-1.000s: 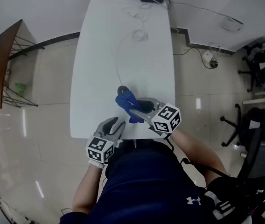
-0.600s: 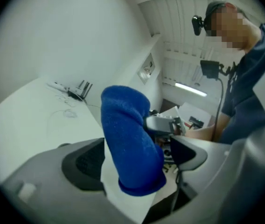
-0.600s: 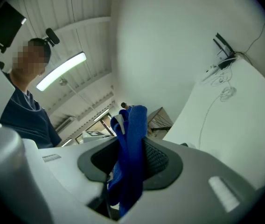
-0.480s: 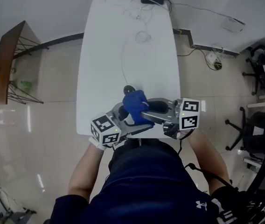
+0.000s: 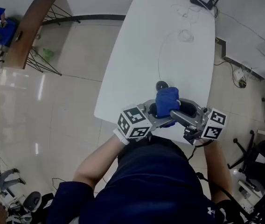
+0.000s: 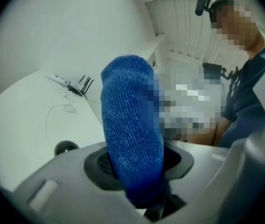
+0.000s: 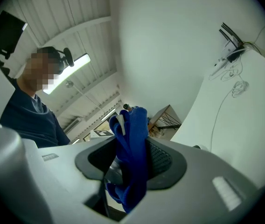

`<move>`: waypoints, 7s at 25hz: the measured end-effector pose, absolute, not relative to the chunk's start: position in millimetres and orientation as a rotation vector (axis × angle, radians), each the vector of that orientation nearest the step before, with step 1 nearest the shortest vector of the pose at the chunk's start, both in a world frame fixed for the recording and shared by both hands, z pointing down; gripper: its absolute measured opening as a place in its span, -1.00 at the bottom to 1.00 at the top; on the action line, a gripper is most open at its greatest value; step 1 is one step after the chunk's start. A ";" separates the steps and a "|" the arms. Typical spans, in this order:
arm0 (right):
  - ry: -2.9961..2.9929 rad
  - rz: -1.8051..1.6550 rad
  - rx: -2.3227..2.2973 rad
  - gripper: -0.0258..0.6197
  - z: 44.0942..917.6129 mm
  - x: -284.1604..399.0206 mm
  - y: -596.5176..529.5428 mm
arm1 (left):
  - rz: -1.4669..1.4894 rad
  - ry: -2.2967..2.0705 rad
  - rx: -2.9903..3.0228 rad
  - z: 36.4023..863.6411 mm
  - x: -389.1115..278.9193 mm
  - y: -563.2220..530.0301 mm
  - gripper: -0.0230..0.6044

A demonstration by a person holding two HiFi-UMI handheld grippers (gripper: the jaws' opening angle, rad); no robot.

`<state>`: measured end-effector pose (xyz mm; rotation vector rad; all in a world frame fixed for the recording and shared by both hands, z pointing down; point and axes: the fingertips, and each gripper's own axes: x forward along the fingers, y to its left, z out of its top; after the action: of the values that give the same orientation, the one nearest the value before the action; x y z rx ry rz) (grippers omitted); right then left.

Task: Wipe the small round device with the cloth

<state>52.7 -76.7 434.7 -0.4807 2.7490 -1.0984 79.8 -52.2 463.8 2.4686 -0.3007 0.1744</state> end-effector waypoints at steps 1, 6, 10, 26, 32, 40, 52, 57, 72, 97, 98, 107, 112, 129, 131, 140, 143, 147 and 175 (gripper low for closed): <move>2.764 -1.089 -0.506 -0.29 439.0 51.8 -76.7 | 0.220 -0.333 2.458 471.1 76.9 -52.4 -0.36; 2.639 -1.106 -0.704 -0.19 449.7 78.5 -102.6 | 0.502 -0.525 2.370 516.1 44.3 -63.7 -0.42; 2.574 -1.134 -0.860 -0.37 465.2 100.0 -115.0 | 0.641 -0.508 2.226 549.7 25.5 -56.6 -0.44; 2.401 -1.203 -1.081 -0.52 490.5 133.3 -113.3 | 0.379 0.072 1.843 551.4 21.7 -87.7 -0.43; 2.390 -1.219 -1.093 -0.52 488.3 128.3 -114.7 | 0.226 0.176 1.635 573.5 -0.5 -79.2 -0.43; 2.381 -1.226 -1.093 -0.54 487.2 123.8 -125.7 | 0.339 0.055 1.501 636.7 -5.7 -88.3 -0.43; 2.355 -1.201 -1.098 -0.57 489.3 132.2 -116.6 | 0.894 -0.632 2.002 629.8 -22.7 -129.3 -0.42; 2.349 -1.200 -1.106 -0.58 489.8 134.6 -111.3 | 1.306 -0.820 2.366 601.1 -6.5 -148.6 -0.42; 2.278 -1.238 -1.143 -0.60 495.0 140.5 -103.0 | 2.351 -0.839 2.759 618.0 9.8 -107.5 -0.43; 2.274 -1.288 -1.151 -0.64 497.7 136.2 -105.4 | 0.355 -0.536 2.095 555.4 67.9 -94.3 -0.41; 2.273 -1.288 -1.156 -0.64 498.2 137.0 -103.9 | 0.269 -0.534 2.039 556.9 66.9 -96.8 -0.41; 2.245 -1.325 -1.166 -0.65 508.3 142.0 -102.4 | -0.127 -0.578 1.826 571.5 29.2 -108.2 -0.41; 2.247 -1.337 -1.158 -0.65 507.5 136.4 -112.9 | -0.229 -0.456 1.765 574.8 29.5 -101.0 -0.41; 2.218 -1.328 -1.207 -0.65 511.0 147.4 -121.6 | -0.259 -0.305 1.657 608.6 18.5 -78.1 -0.41; 2.213 -1.326 -1.201 -0.65 511.7 147.2 -121.6 | -0.235 -0.323 1.638 615.8 19.6 -80.4 -0.41; 2.202 -1.258 -1.223 -0.67 499.4 147.1 -111.7 | -0.053 -0.588 1.566 653.7 6.5 -85.7 -0.40; 2.199 -1.236 -1.223 -0.67 494.3 150.7 -105.8 | -0.059 -0.579 1.619 634.8 7.0 -85.6 -0.40; 2.187 -1.208 -1.252 -0.67 489.5 161.8 -93.3 | 0.075 -0.457 1.925 569.9 23.7 -78.9 -0.40; 2.153 -1.288 -1.279 -0.68 511.6 138.6 -114.9 | 0.107 -0.097 1.649 587.3 -17.5 -75.2 -0.42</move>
<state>138.6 -114.9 511.6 -1.2793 2.1526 -1.2878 -17.5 -75.2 587.3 1.6491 -0.0973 0.1068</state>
